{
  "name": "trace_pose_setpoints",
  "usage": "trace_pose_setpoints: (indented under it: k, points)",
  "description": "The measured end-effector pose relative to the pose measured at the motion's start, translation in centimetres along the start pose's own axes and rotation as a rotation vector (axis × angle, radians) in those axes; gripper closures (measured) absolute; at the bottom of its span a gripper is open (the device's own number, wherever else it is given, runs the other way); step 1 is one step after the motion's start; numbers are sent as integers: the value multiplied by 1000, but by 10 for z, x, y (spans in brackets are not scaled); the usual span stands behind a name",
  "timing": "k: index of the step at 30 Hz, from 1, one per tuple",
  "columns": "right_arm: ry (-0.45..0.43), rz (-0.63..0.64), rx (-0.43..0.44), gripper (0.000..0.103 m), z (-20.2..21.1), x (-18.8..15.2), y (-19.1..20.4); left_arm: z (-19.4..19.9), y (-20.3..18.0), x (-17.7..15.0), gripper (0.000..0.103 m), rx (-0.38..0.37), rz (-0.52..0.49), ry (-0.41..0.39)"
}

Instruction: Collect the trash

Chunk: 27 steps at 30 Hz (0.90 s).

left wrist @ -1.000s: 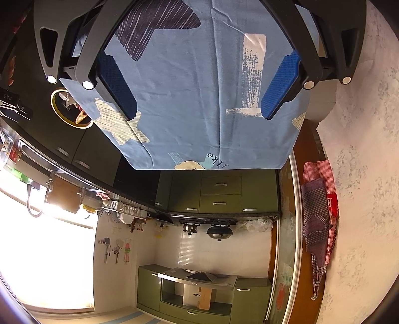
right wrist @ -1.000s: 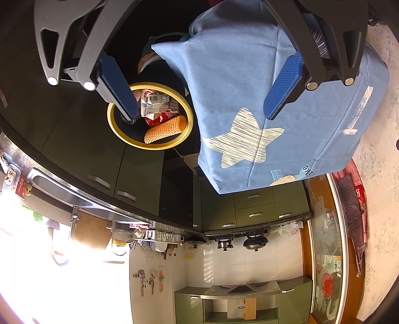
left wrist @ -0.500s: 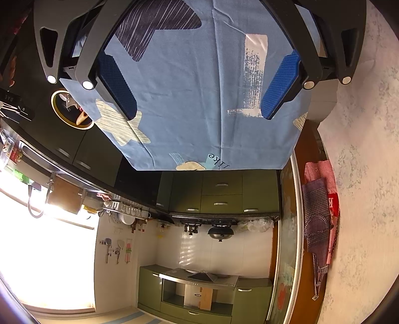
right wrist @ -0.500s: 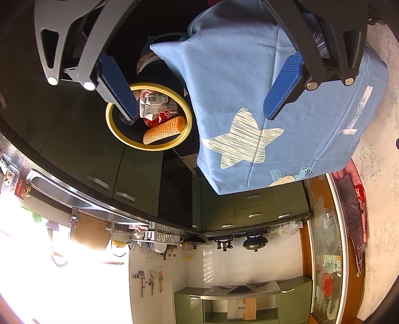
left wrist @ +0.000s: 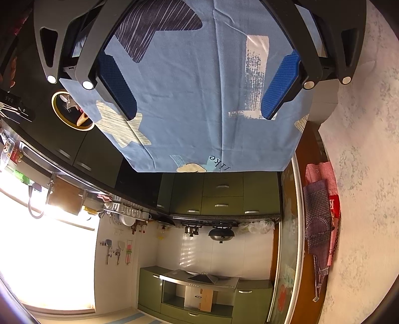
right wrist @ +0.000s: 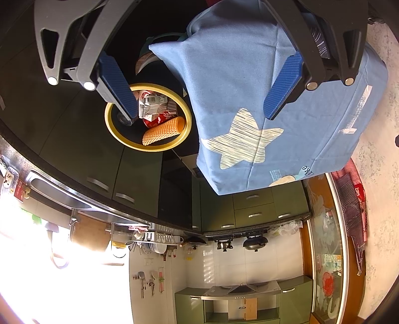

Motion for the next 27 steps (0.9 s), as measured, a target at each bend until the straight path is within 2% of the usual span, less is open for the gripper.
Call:
trace_pose_setpoints:
  k: [27]
  points:
    - [3,-2,-3,7,-2,-1,1,-4,0,-2,5,-9,2,11]
Point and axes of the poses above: each gripper's, at about its wrist camera, not at the fingertips, and z roughly against the way its jaws point, y to its left, x to its top, the point moved 1 cm from there along -z, roughly the way its jaws point, and after that the axes turned 15 degrees about y, right-handed, at the moved point
